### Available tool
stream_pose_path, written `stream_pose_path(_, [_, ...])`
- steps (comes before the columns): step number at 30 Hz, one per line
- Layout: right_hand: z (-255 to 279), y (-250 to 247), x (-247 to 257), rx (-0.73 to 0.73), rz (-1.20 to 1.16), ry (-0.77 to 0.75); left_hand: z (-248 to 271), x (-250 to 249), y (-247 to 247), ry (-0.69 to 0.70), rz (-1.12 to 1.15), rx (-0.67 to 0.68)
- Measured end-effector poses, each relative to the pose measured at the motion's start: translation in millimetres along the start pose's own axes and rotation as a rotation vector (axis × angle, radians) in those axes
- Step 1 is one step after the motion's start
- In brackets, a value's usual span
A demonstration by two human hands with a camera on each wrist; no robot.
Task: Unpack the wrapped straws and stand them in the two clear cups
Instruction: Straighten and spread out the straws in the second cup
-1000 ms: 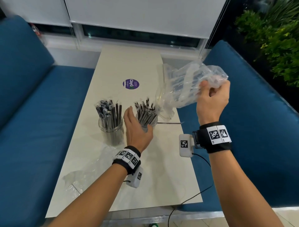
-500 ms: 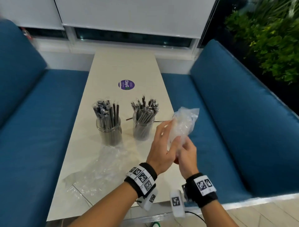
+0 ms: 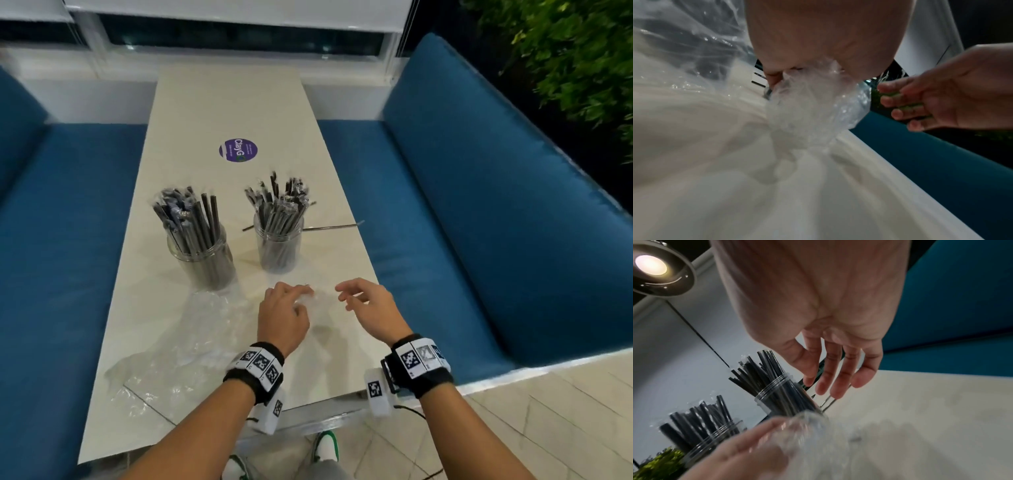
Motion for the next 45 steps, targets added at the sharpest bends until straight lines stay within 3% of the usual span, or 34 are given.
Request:
stream_pose_path(6, [-111.8, -14.8, 24.3, 0.018, 0.202, -0.153, -22.8, 13.0, 17.9, -0.172, -0.209, 0.045])
stream_pose_path(13, [-240.0, 33.3, 39.5, 0.157, 0.767, -0.366, -26.1, 26.1, 30.0, -0.228, -0.275, -0.024])
stream_pose_path(17, [-277.3, 66.7, 45.9, 0.291, 0.954, -0.484, -21.0, 27.0, 32.6, -0.253, -0.27, -0.063])
stream_pose_path(22, [-297.5, 80.9, 53.5, 0.224, 0.882, -0.625, -20.0, 22.4, 32.4, -0.257, -0.247, -0.142])
stream_pose_path(25, [-302.8, 79.5, 47.4, 0.158, 0.805, -0.6, -18.5, 19.5, 29.4, -0.229, -0.233, -0.18])
stream_pose_path(31, [-291.1, 64.6, 27.4, 0.106, 0.92, -0.508, -19.1, 12.4, 17.2, -0.16, -0.177, -0.311])
stream_pose_path(34, [-278.8, 44.0, 24.6, 0.071, 0.875, -0.391, -20.9, 2.2, 8.4, -0.113, -0.204, -0.373])
stream_pose_path(39, [-236.2, -29.3, 43.9, -0.169, 0.359, -0.195, -24.4, -19.1, -9.2, -0.096, -0.153, -0.41])
stream_pose_path(42, [-191.5, -75.2, 73.1, -0.304, 0.112, -0.263, -25.7, -28.7, -20.1, -0.109, -0.03, -0.467])
stream_pose_path(45, [-139.2, -108.2, 107.0, -0.346, -0.047, -0.375, -29.7, -35.1, -32.6, -0.13, 0.094, -0.527])
Point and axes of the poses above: each hand's wrist, its own z-axis away from the middle knuckle, its own y-axis out of the palm, x = y × z, the point moved 4 cm from there along -z, towards the middle knuckle, and after that the axes turned 10 degrees about z, right-handed, at the moved point
